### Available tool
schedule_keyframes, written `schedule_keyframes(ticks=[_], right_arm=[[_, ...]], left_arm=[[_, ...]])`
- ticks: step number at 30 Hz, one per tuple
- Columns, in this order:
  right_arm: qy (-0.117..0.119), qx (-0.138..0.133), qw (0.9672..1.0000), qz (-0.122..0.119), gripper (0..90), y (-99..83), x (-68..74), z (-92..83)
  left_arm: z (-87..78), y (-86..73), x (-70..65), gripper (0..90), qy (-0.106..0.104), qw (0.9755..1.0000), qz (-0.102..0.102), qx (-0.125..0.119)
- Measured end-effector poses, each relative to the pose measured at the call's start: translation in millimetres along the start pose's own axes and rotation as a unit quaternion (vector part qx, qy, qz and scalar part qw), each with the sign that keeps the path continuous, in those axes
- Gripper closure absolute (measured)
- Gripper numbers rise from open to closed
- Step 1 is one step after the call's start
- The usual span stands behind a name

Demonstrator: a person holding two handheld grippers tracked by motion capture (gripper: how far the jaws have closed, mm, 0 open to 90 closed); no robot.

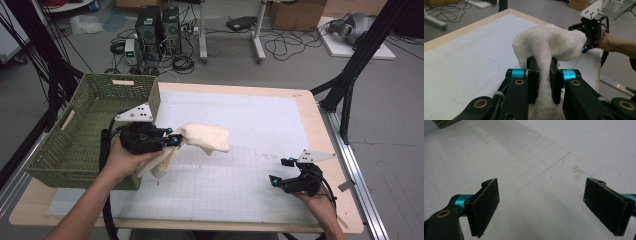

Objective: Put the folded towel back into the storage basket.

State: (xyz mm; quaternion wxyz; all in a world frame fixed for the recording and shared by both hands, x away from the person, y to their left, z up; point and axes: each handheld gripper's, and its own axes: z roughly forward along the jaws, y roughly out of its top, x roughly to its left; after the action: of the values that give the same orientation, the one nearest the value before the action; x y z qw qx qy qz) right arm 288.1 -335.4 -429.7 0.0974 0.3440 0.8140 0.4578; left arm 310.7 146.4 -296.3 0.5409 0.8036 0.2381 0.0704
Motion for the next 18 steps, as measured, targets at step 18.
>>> schedule_keyframes(ticks=[18], right_arm=[[-0.002,0.003,1.0,0.0,12.8,0.0,-1.0,0.9]], left_arm=[[-40.5,11.3,9.7,81.5,0.011,0.9996,0.001,-0.026]])
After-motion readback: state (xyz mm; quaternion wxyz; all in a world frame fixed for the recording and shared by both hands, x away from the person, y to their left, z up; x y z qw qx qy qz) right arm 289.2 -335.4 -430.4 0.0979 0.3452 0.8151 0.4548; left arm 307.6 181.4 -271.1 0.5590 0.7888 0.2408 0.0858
